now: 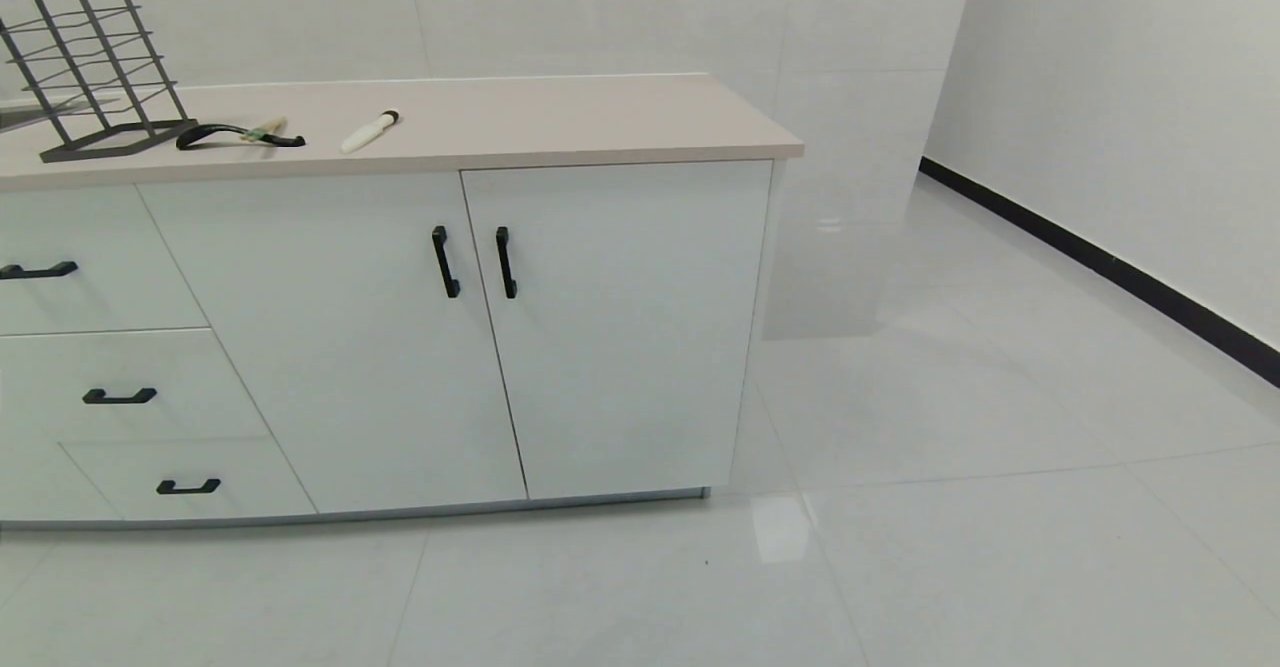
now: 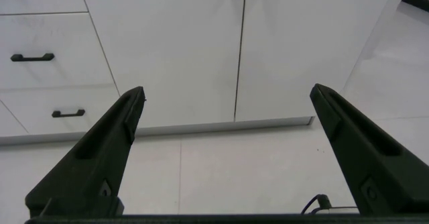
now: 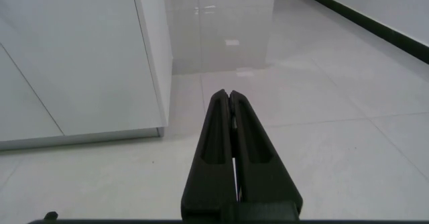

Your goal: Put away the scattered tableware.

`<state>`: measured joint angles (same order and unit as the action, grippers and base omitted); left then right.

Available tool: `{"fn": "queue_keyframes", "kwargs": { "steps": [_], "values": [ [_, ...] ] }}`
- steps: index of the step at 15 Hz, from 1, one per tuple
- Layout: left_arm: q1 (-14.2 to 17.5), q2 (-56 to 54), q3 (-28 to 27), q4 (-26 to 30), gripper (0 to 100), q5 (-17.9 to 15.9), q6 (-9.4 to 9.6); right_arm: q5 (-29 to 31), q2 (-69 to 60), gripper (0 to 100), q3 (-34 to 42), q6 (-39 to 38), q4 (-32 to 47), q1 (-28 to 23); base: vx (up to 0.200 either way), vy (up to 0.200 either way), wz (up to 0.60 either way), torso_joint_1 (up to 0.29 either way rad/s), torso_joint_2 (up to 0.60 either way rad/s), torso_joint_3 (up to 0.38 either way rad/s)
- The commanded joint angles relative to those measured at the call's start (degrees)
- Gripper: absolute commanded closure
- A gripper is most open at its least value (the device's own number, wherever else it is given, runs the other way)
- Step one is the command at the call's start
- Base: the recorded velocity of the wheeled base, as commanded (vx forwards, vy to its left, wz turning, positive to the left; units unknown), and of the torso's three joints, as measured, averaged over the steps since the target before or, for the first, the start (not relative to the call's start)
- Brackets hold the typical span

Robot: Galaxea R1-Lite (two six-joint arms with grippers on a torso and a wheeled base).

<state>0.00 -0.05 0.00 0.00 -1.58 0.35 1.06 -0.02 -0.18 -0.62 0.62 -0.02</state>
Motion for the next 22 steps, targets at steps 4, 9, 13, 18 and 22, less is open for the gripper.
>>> {"fn": "queue_keyframes", "kwargs": {
  "steps": [4,9,13,18,22],
  "values": [
    [0.00,0.05,0.00,0.00,0,0.00,0.00,-0.01,0.11,100,0.01,0.01,-0.01,-0.06,0.000,0.200,0.00,0.002,0.00,0.002],
    [0.00,0.05,0.00,0.00,0,0.00,0.00,0.08,0.11,100,0.01,0.01,-0.01,-0.06,0.000,0.200,0.00,0.002,0.00,0.003],
    [0.00,0.05,0.00,0.00,0,0.35,0.17,-0.01,0.11,100,0.01,0.01,-0.01,-0.06,0.000,0.100,0.00,0.001,0.00,0.002],
    [0.00,0.05,0.00,0.00,0,0.44,0.17,0.26,0.20,100,0.01,0.09,-0.01,-0.06,0.000,0.000,0.48,0.001,0.00,-0.001],
    [0.00,0.05,0.00,0.00,0,0.44,0.17,0.17,0.20,100,0.01,0.01,-0.01,-0.06,0.000,0.050,0.30,0.001,0.00,0.002]
  ]
}}
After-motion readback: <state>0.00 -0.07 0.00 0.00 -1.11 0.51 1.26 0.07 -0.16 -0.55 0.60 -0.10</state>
